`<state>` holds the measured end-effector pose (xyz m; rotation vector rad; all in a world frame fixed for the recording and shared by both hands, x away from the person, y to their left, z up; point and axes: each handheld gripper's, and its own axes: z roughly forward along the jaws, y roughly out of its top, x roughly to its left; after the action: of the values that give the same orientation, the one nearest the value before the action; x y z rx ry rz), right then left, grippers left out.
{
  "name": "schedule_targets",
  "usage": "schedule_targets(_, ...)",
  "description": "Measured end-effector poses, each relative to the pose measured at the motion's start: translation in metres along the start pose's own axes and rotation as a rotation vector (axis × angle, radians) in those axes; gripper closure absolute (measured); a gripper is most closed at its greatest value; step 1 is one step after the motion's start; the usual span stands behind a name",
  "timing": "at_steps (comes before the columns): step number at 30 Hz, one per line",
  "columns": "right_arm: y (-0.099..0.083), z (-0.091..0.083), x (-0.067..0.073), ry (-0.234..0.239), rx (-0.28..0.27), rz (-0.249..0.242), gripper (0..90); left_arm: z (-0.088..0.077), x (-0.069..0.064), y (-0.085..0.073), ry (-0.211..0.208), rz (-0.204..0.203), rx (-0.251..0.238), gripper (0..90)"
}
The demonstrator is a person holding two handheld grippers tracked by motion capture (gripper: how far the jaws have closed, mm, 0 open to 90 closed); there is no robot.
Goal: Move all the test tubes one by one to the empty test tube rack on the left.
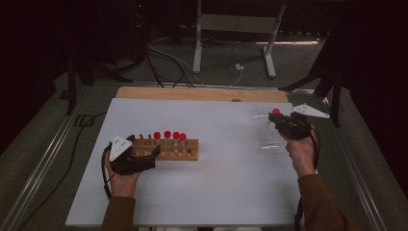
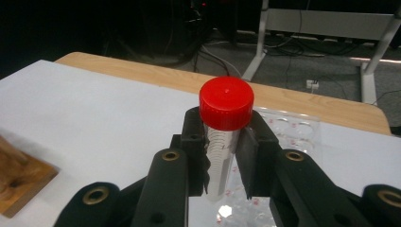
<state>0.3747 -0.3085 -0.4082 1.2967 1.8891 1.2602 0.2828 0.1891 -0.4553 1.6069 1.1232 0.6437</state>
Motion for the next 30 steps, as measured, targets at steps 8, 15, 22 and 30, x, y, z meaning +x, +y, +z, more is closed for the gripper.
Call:
schedule_targets(8,-0.005,-0.001,0.008,0.035,0.013,0.001,74.0,-0.002,-0.003,0.002,0.001,0.005,-0.005,0.6)
schedule_targets(15,-0.010,-0.001,0.016,0.089,0.033,-0.004,74.0,-0.003,-0.011,0.008,-0.005,0.027,-0.011,0.6)
schedule_targets(22,-0.014,-0.004,0.026,0.130,0.042,-0.015,74.0,-0.002,-0.018,0.014,-0.029,0.031,-0.027,0.6)
schedule_targets(30,-0.016,-0.008,0.036,0.181,0.050,-0.019,73.9,0.003,-0.039,0.027,-0.084,0.058,-0.052,0.6)
